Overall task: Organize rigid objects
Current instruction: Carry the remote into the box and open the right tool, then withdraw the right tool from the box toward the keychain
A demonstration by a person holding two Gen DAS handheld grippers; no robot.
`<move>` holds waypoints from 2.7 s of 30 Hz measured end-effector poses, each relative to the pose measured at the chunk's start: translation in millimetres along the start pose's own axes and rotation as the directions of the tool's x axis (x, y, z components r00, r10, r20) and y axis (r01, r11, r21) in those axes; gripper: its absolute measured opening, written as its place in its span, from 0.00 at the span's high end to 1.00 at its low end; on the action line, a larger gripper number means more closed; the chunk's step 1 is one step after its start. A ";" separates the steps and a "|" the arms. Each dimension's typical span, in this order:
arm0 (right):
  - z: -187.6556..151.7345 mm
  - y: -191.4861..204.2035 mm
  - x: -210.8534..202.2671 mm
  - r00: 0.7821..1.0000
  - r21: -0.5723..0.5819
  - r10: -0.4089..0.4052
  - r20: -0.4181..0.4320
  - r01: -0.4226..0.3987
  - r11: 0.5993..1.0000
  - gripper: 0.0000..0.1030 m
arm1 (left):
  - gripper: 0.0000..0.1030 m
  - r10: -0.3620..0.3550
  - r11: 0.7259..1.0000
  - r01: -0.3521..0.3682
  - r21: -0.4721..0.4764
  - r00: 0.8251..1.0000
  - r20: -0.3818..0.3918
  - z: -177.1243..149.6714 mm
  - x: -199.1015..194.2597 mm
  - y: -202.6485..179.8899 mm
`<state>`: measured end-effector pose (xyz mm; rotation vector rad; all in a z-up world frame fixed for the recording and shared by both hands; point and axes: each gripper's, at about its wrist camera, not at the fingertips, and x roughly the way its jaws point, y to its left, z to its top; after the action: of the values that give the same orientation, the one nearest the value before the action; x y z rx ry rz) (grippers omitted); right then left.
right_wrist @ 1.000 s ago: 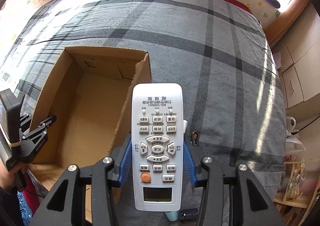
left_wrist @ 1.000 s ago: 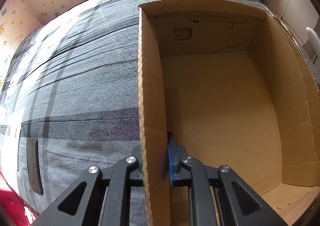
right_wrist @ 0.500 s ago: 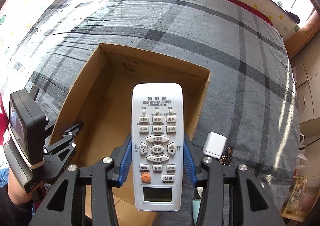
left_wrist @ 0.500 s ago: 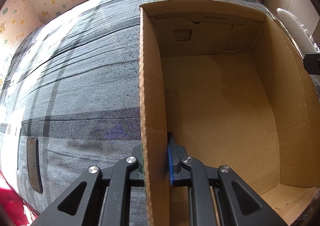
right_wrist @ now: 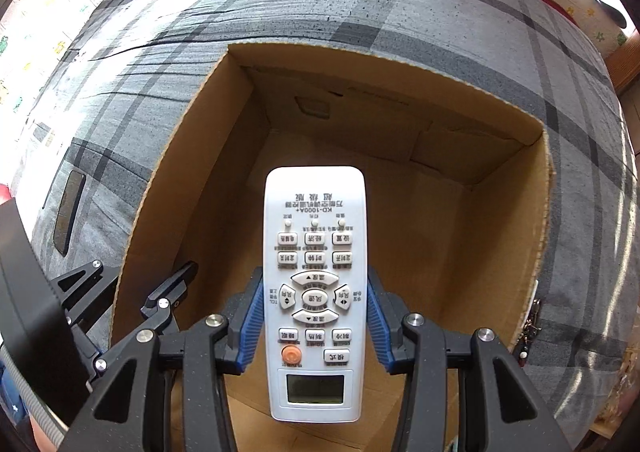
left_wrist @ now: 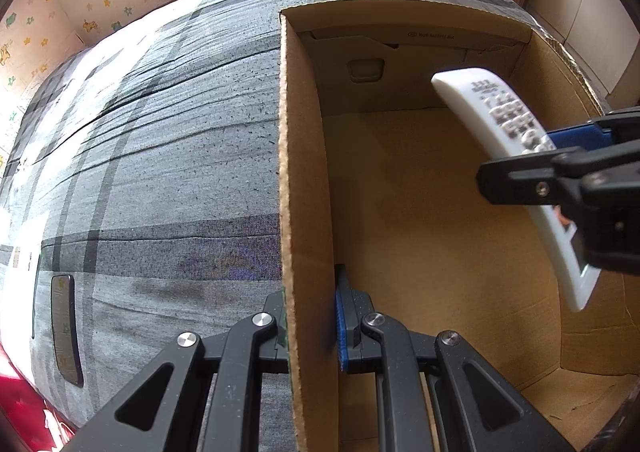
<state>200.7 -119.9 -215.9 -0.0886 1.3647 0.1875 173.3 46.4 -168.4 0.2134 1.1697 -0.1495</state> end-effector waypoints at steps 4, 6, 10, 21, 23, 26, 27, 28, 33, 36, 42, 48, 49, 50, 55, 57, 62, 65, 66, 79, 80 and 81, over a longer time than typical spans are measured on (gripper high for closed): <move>2.3 3.1 22.3 0.999 0.019 0.008 -0.036 -0.008 1.000 0.52 | 0.86 0.007 1.000 -0.007 0.003 1.000 -0.001 -0.3 0.7 -0.6; 2.5 3.2 32.7 0.999 0.024 0.009 -0.053 -0.008 1.000 0.52 | 0.86 0.008 1.000 -0.008 0.004 1.000 -0.001 -0.4 1.3 -0.7; 2.0 -0.2 51.1 0.996 0.046 0.010 -0.088 -0.005 0.999 0.52 | 0.86 0.005 1.000 -0.005 0.003 1.000 -0.005 0.2 3.0 0.0; 1.9 -0.8 77.1 0.991 0.054 -0.002 -0.136 0.009 0.998 0.52 | 0.86 0.010 1.000 -0.010 0.007 1.000 -0.006 -0.1 3.9 -1.6; 4.2 2.1 73.4 0.992 0.041 -0.005 -0.125 0.011 0.999 0.51 | 0.86 0.011 1.000 -0.011 0.005 1.000 -0.008 0.3 4.7 -2.2; 5.8 6.9 65.9 0.994 0.019 -0.015 -0.107 0.017 1.000 0.49 | 0.86 0.016 1.000 -0.016 0.008 1.000 -0.009 0.4 5.2 -3.0; 6.1 7.7 62.8 0.995 0.011 -0.020 -0.101 0.021 1.000 0.47 | 0.86 0.015 1.000 -0.015 0.007 1.000 -0.009 0.7 4.9 -3.4; 4.7 11.1 59.3 0.995 0.006 -0.026 -0.095 0.027 1.000 0.45 | 0.86 0.014 1.000 -0.014 0.004 1.000 -0.008 1.0 4.3 -4.0; 3.6 12.6 44.9 0.997 -0.013 -0.054 -0.055 0.053 0.999 0.27 | 0.86 0.012 1.000 -0.012 0.003 1.000 -0.006 0.3 2.0 -3.0; 2.6 15.5 36.2 0.997 -0.030 -0.059 -0.042 0.057 0.998 0.23 | 0.86 0.010 1.000 -0.010 0.000 1.000 -0.005 0.4 1.8 -2.7; 0.7 16.7 15.5 0.997 -0.056 -0.078 -0.019 0.077 0.996 0.14 | 0.86 -0.003 1.000 0.003 -0.012 1.000 -0.002 -0.3 0.8 0.2; -7.6 10.6 -2.9 0.998 -0.062 -0.063 0.001 0.063 0.996 0.10 | 0.86 -0.011 1.000 0.011 -0.018 1.000 -0.003 -0.8 -0.6 3.2; -9.1 12.7 -6.1 0.998 -0.064 -0.064 0.005 0.064 0.996 0.09 | 0.86 -0.011 1.000 0.011 -0.019 1.000 -0.003 -0.9 -0.9 3.5; -10.2 11.1 -10.1 0.998 -0.066 -0.065 0.008 0.066 0.996 0.08 | 0.86 -0.011 1.000 0.011 -0.019 1.000 -0.003 -0.6 -1.3 4.4; -7.5 -1.0 -24.3 0.998 -0.065 -0.054 0.039 0.056 0.996 0.01 | 0.86 -0.009 1.000 0.009 -0.020 1.000 -0.004 -0.2 -1.0 5.1; -8.9 -5.3 -28.9 0.998 -0.060 -0.046 0.051 0.049 0.997 0.00 | 0.86 -0.003 1.000 0.003 -0.015 1.000 -0.004 -0.2 -0.7 3.3; -11.4 -19.1 -47.2 0.996 -0.042 -0.036 0.081 0.040 0.998 0.00 | 0.86 0.002 1.000 -0.002 -0.013 1.000 -0.008 1.3 0.4 0.2; -15.1 -28.3 -58.8 0.994 -0.031 -0.039 0.100 0.042 0.999 0.00 | 0.86 0.005 1.000 -0.005 -0.011 1.000 -0.008 1.2 1.5 -1.1; -16.2 -30.9 -62.2 0.994 -0.029 -0.039 0.105 0.042 0.999 0.00 | 0.86 0.005 1.000 -0.005 -0.012 1.000 -0.008 1.2 1.6 -1.3; -33.6 -82.8 -96.2 0.986 0.043 -0.075 0.152 0.069 0.997 0.00 | 0.86 0.014 1.000 -0.014 -0.007 1.000 -0.011 1.8 2.2 -3.5; -35.1 -87.4 -97.4 0.985 0.051 -0.079 0.152 0.072 0.996 0.00 | 0.86 0.015 1.000 -0.015 -0.006 1.000 -0.011 1.8 2.5 -3.9; -36.7 -92.3 -98.6 0.985 0.061 -0.083 0.153 0.074 0.995 0.00 | 0.86 0.016 1.000 -0.016 -0.006 1.000 -0.012 1.9 2.6 -4.4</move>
<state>163.4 -224.9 -131.3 -0.0799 1.2079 0.0886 175.0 41.6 -170.5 0.2189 1.1795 -0.1306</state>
